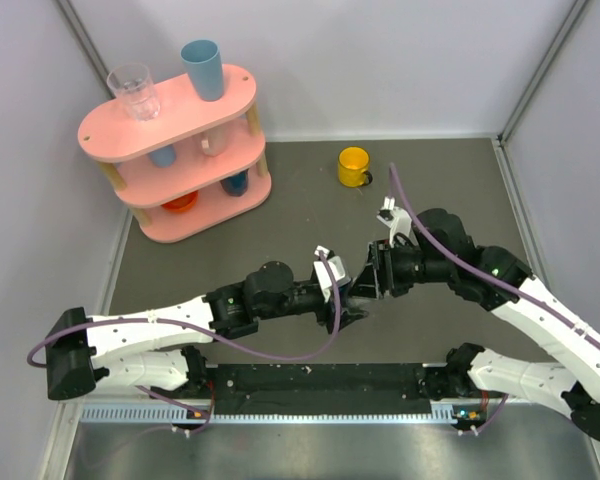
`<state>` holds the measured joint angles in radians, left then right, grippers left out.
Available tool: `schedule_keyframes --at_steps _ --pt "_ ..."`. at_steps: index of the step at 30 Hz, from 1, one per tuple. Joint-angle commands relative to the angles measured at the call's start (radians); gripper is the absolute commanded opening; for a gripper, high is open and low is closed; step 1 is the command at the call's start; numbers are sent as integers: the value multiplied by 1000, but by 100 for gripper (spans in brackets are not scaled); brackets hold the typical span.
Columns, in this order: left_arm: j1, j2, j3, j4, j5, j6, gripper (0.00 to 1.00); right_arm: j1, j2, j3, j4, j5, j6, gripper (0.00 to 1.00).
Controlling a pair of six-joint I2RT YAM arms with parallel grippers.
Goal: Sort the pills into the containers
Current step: Unscrew the lid of the pill bottle.
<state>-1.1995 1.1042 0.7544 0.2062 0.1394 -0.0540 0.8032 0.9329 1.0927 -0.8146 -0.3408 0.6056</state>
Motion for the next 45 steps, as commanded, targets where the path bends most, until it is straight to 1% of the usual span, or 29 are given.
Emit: schedule_keyframes --at_steps 1,4,5,7,8,10,11,13,14,15,16,17,20,21,23,24,25,27,30,32,35,39,40,41,42,43,45 --pt "-3 -4 36 -7 32 -12 76 11 -32 10 45 3 11 0" --pt "-3 -6 36 -14 35 -15 76 11 -34 10 45 2 13 0" --pt "-3 -6 36 -16 35 -15 74 11 -34 10 45 -1 13 0" --pt "-3 -6 36 -19 32 -17 68 11 -36 10 45 0 11 0" --pt "-5 -6 39 -21 31 -17 62 11 -36 9 45 -1 13 0" --pt "-5 -6 40 -24 28 -17 58 11 -42 7 43 0 13 0" --pt "-5 -4 42 -24 28 -17 52 11 -40 6 45 -1 14 0" --pt "-3 -1 46 -25 31 -20 42 11 -42 3 45 -3 14 0" --pt "-3 2 52 -28 29 -21 35 10 -42 -1 45 -1 14 0" --pt "-3 5 56 -31 31 -23 13 11 -40 -2 45 -1 16 0" --pt "-3 8 62 -34 28 -29 5 11 -40 -4 46 -1 14 0" --pt "-3 11 63 -36 28 -33 0 11 -40 -5 45 3 16 0" --pt "-3 11 62 -30 38 -53 0 11 -49 -5 51 28 20 26" --pt "-3 10 59 -21 39 -59 0 10 -54 -5 54 42 25 43" --pt "-3 -3 39 -1 28 -98 0 11 -80 -4 75 97 37 53" --pt "-5 -9 28 33 20 -115 0 11 -92 -5 90 123 45 59" --pt "-3 -27 1 53 16 -159 0 11 -103 -10 124 178 62 62" --pt "-3 -49 -32 131 -7 -205 0 11 -140 -30 176 218 80 67" --pt "-3 -95 -87 197 -35 -308 0 11 -172 -74 307 247 123 68" --pt "-3 -107 -105 220 -47 -328 0 11 -178 -97 383 260 151 69" --pt "-3 -130 -118 220 -89 -371 0 14 -178 -105 439 281 154 70" --pt "-5 -132 -109 190 -132 -449 0 51 -177 -96 454 338 109 70" --pt "-5 -130 -104 184 -129 -460 0 62 -177 -90 456 389 96 70" --pt "-5 -132 -101 179 -164 -469 0 77 -175 -86 454 413 88 70" --pt "-5 -130 -99 174 -169 -483 0 91 -174 -85 447 433 83 70" --pt "-3 -130 -92 168 -179 -484 0 118 -169 -77 442 472 80 70" --pt "-3 -129 -87 157 -190 -483 0 136 -161 -71 433 493 79 70"
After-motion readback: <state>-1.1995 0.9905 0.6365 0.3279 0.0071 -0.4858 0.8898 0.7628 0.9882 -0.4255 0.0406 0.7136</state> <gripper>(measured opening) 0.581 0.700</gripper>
